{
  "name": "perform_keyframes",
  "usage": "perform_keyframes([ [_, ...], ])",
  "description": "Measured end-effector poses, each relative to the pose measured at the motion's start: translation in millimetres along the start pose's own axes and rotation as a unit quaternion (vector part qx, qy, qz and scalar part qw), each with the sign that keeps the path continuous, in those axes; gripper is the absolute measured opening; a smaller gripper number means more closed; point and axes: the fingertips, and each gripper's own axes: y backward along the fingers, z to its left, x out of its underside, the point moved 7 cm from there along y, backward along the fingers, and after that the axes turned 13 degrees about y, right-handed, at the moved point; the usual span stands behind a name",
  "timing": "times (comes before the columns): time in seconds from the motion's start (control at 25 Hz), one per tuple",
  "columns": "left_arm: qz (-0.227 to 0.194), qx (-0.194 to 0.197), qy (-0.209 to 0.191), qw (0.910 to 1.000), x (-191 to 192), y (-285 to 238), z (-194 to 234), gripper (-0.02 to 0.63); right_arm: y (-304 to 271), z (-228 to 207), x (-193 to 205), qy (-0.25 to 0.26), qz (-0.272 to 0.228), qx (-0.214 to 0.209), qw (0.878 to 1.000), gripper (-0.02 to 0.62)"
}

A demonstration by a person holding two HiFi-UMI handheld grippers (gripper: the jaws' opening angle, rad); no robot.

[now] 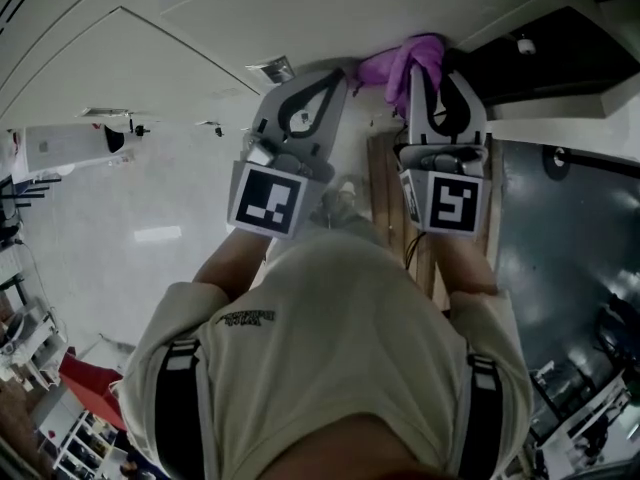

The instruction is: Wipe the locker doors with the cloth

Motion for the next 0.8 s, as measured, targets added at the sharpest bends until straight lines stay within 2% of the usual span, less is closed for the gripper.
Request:
perform_keyframes([
  [0.2, 0.002, -0.028, 0.005, 0.9996, 7, 20, 8, 0.002, 3, 32, -3, -0.012, -0.019, -0.049, 0.999, 0.057],
  [0.48, 0.019, -0.079, 0.015, 0.9966, 27, 51, 24, 0.002, -2, 88, 3, -0.026, -0.021, -0.133, 0.991, 0.057],
  [0.8, 0.033, -0.138, 0.030, 0.9894, 48, 80, 48, 0.002, -25, 132, 16, -0.035, -0.023, -0.183, 0.982, 0.057],
])
